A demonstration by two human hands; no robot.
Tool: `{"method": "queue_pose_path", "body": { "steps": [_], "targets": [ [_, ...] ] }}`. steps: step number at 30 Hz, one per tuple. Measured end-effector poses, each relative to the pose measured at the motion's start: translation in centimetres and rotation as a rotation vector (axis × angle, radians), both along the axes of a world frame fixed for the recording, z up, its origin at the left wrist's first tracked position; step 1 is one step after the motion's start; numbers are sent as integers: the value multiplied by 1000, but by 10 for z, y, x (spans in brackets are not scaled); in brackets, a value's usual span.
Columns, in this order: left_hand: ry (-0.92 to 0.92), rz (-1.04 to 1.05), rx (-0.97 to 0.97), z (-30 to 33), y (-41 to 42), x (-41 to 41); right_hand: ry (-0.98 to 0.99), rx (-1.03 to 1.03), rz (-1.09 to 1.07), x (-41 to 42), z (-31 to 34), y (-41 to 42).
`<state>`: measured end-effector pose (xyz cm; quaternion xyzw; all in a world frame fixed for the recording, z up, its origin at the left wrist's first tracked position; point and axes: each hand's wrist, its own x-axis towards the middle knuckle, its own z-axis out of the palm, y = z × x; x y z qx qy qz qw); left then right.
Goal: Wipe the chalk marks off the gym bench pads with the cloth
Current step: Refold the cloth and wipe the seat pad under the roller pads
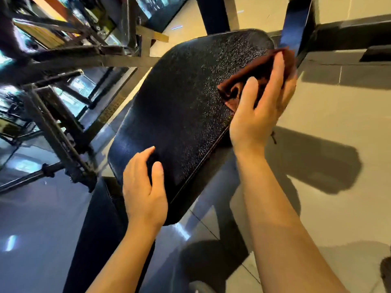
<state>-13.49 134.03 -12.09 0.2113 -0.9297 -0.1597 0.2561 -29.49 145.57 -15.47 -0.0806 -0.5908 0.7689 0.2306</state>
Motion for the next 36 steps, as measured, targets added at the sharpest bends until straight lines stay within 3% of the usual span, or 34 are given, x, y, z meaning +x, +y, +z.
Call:
{"method": "queue_pose_path", "body": {
  "steps": [6,14,17,22,26,31,36],
  "targets": [
    [-23,12,-6,-2,-2,-1,52,8,-59,40,-14,-5],
    [-43,-2,-14,-2,-8,0,-1,37,157,155,-40,-28],
    [-54,-10,-24,-3,-8,0,16,7,133,124,-31,-21],
    [-53,8,-25,-2,-8,0,-18,-144,-50,-9,-16,8],
    [-97,26,-68,0,-3,-3,-80,-172,39,-54,-9,33],
    [-113,32,-94,-1,-2,-4,-76,-97,7,12,-16,22],
    [-123,36,-103,0,-2,-4,-35,-10,136,114,-23,-10]
  ]
}}
